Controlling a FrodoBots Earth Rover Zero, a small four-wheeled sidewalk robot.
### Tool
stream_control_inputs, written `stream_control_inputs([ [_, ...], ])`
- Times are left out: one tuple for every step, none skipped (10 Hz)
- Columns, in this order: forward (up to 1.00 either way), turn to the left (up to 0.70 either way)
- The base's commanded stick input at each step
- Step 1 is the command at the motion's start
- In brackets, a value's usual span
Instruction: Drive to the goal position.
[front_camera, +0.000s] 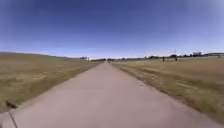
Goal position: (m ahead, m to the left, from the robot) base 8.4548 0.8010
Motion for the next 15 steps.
stream_control_inputs([
  [1.00, 0.00],
  [1.00, 0.00],
  [1.00, 0.00],
  [1.00, 0.00],
  [1.00, 0.00],
  [1.00, 0.00],
  [1.00, 0.00],
  [1.00, 0.00],
  [1.00, 0.00],
  [1.00, 0.00],
  [1.00, 0.00],
  [1.00, 0.00],
  [1.00, 0.00],
  [1.00, 0.00],
  [1.00, 0.00],
])
